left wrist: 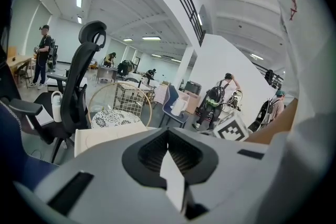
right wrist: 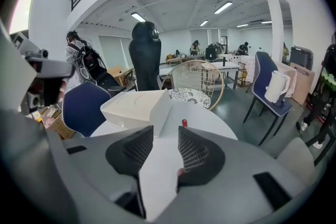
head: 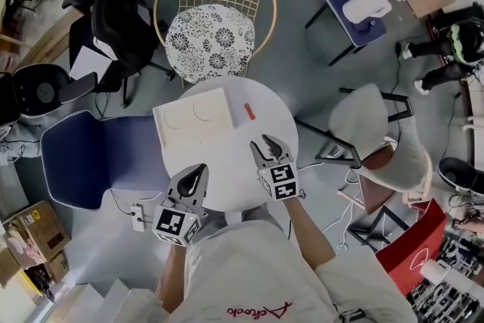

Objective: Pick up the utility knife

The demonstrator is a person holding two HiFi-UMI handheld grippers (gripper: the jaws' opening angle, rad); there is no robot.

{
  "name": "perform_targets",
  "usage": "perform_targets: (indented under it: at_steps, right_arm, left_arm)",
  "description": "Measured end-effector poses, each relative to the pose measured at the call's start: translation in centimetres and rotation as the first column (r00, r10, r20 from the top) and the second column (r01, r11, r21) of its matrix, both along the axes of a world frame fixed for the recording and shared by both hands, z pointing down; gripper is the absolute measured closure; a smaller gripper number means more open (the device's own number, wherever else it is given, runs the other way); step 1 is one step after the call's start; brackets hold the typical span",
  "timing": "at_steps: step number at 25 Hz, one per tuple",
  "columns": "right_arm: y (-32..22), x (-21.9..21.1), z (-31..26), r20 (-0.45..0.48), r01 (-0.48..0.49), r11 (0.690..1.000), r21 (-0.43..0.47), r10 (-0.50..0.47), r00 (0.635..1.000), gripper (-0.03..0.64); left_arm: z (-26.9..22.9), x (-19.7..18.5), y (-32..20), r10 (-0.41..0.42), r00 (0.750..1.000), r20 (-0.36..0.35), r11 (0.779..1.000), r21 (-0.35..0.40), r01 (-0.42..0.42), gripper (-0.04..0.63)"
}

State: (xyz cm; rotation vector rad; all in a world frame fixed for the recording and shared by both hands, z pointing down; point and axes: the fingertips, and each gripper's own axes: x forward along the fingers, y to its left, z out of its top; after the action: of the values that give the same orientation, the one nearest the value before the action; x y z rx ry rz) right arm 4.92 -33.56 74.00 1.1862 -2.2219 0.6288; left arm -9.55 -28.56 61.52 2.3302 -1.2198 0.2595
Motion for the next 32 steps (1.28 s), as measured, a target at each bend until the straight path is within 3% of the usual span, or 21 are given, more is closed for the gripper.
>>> perform_targets:
  at_steps: [6,15,28,30,32]
  right_arm:
    - [-4.1,-0.8,5.5,-0.104,0.03,0.998,-0.064,-0.036,0.994,0.457]
    - [-8.4,-0.5,10.0,-0.163,-0.022,0.985,-0.169,-0.006,0.987,0.459]
    - [-8.4,-0.9,10.0,-0.255,-0.041,0.989,-0.143,0.003,0.967,0.474]
    - [-8.4,-1.0,10.0,-0.25,-0.034,0.989,-0.142,-0.002,0.968,0.485]
    - [-8.3,-1.1,10.0,-0.251,-0.033,0.987,-0.155,-0.007,0.968,0.546]
  left_arm:
    - [0.0,-0.4,0.5,-0.014,1.0,-0.006,1.0,-0.005,0.014,0.583]
    - [0.7,-2.2,1.7,-0.041,0.999,0.005,0.999,-0.031,0.041,0.583]
    - [0.9,-2.7,1.6,-0.052,0.999,-0.002,0.998,-0.036,0.052,0.583]
    - [1.0,-2.9,1.7,-0.054,0.999,-0.001,0.998,-0.037,0.054,0.583]
    - [1.0,-3.2,1.8,-0.059,0.998,0.002,0.998,-0.037,0.06,0.583]
